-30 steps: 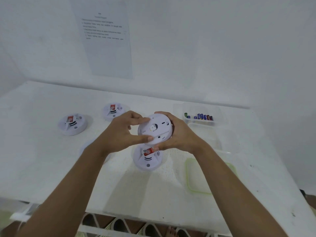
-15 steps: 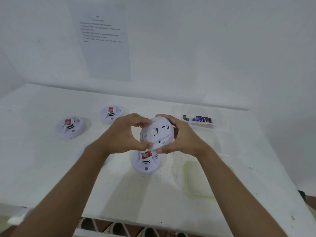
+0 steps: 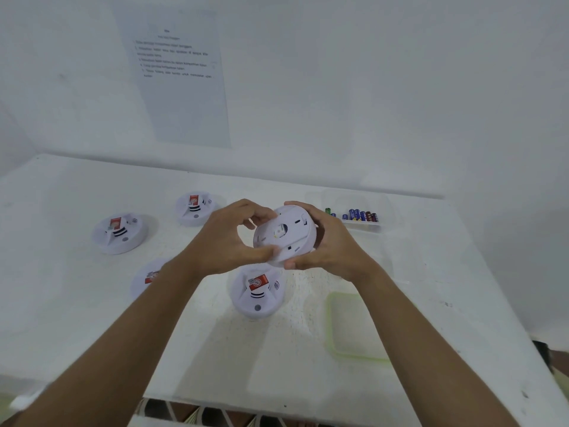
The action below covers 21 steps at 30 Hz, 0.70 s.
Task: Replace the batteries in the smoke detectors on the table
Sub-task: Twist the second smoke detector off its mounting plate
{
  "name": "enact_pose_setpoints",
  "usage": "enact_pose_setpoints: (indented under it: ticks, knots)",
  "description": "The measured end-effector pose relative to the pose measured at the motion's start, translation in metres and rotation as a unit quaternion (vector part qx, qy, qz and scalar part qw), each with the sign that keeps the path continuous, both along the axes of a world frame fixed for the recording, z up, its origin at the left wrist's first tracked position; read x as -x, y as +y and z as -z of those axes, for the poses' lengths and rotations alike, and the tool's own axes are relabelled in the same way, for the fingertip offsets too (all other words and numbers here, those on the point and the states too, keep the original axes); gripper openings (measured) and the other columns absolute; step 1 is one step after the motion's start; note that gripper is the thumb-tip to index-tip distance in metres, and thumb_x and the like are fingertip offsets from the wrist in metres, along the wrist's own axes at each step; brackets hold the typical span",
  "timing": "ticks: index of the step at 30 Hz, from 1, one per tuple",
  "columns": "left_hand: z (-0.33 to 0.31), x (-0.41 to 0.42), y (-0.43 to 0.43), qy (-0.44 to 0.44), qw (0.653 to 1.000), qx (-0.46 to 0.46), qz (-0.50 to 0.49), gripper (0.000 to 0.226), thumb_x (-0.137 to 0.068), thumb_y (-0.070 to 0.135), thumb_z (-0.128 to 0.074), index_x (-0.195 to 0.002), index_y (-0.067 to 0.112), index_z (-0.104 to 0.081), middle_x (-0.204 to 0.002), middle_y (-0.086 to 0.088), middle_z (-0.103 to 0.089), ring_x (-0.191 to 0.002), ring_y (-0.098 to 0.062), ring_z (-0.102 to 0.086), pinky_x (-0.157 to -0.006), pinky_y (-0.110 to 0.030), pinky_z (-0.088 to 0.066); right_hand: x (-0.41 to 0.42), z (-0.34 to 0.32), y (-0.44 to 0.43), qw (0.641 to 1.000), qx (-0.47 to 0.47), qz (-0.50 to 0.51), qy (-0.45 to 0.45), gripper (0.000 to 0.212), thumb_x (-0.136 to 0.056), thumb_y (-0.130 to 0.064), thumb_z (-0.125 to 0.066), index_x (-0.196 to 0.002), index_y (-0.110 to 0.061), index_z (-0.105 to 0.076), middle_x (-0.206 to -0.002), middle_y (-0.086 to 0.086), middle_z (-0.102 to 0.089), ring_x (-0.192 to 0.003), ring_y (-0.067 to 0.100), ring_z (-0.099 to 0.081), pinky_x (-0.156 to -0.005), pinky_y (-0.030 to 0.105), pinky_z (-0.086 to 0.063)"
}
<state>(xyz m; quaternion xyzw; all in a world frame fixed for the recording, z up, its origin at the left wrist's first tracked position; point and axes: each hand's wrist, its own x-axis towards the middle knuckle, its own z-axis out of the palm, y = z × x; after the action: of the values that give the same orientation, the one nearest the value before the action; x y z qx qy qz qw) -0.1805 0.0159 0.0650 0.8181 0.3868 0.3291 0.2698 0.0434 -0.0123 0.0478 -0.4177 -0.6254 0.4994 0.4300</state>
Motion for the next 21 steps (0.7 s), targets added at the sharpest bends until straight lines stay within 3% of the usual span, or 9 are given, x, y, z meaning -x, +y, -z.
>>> enact_pose_setpoints:
  ticks: [3, 8, 12, 17, 21]
  knots:
    - [-0.001, -0.003, -0.001, -0.011, 1.000, 0.007, -0.008, 0.062, -0.065, 0.066, -0.070, -0.121, 0.041, -0.061, -0.112, 0.020, -0.057, -0.105, 0.000, -0.054, -0.079, -0.010, -0.046, -0.001, 0.002, -0.001, 0.998, 0.022, -0.008, 0.065, 0.092, -0.056, -0.018, -0.092, -0.139, -0.013, -0.053, -0.131, 0.012, -0.062, -0.122, 0.028, -0.062, -0.086, 0.038, -0.057]
    - [0.000, -0.008, -0.009, -0.080, 0.994, 0.068, -0.024, 0.064, -0.062, 0.061, -0.080, -0.119, 0.041, -0.064, -0.110, 0.015, -0.056, -0.104, 0.002, -0.058, -0.074, -0.017, -0.055, 0.002, 0.000, -0.005, 0.994, 0.038, -0.010, 0.104, 0.093, -0.060, -0.041, -0.094, -0.140, -0.016, -0.052, -0.131, 0.008, -0.062, -0.121, 0.025, -0.062, -0.089, 0.035, -0.056]
    - [-0.002, -0.012, -0.017, -0.087, 0.991, 0.066, -0.082, 0.066, -0.057, 0.057, -0.077, -0.117, 0.029, -0.069, -0.103, 0.018, -0.064, -0.094, 0.003, -0.063, -0.069, -0.011, -0.053, 0.000, 0.001, -0.006, 0.994, 0.036, -0.003, 0.106, 0.092, -0.061, -0.043, -0.093, -0.140, -0.021, -0.051, -0.137, 0.012, -0.058, -0.122, 0.025, -0.062, -0.090, 0.034, -0.055]
    - [-0.003, -0.015, -0.021, -0.052, 0.993, 0.011, -0.109, 0.075, -0.057, 0.073, -0.070, -0.116, 0.026, -0.071, -0.096, 0.021, -0.063, -0.084, 0.006, -0.063, -0.066, -0.009, -0.054, 0.001, 0.001, -0.007, 0.995, 0.026, 0.002, 0.100, 0.096, -0.055, -0.044, -0.095, -0.139, -0.022, -0.053, -0.130, 0.000, -0.064, -0.120, 0.025, -0.064, -0.089, 0.037, -0.057]
    - [-0.002, -0.016, -0.022, -0.048, 0.990, -0.026, -0.129, 0.068, -0.055, 0.070, -0.065, -0.104, 0.022, -0.072, -0.095, 0.013, -0.066, -0.082, 0.000, -0.064, -0.061, -0.016, -0.056, 0.004, 0.003, -0.006, 0.994, 0.017, 0.008, 0.104, 0.098, -0.053, -0.044, -0.096, -0.139, -0.021, -0.054, -0.130, 0.000, -0.064, -0.120, 0.025, -0.064, -0.089, 0.040, -0.057]
